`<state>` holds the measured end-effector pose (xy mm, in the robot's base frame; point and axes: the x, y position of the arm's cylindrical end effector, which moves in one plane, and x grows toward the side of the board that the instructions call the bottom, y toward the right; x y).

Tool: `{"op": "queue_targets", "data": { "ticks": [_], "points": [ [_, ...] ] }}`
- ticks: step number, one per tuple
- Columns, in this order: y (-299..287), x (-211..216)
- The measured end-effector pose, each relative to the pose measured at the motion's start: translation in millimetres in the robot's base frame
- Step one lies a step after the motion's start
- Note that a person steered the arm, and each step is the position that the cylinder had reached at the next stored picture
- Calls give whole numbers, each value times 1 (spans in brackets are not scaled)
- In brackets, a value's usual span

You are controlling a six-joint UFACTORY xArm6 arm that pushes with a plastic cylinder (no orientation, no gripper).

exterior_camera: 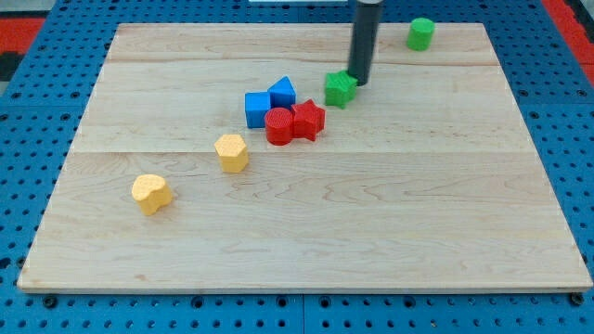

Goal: Drag the green circle right to the red star

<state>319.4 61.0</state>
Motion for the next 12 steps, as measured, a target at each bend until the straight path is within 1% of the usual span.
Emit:
{"op": "queue_targets", "data": {
  "ticks": [1,2,3,4,5,6,8,9,10,11,12],
  "points": [
    [-40,9],
    [23,8],
    [147,-18],
    [188,-72],
    [163,-120],
    [109,-117],
    [48,-47],
    [74,-43],
    [72,-34],
    [44,-15],
    [37,18]
  ]
}}
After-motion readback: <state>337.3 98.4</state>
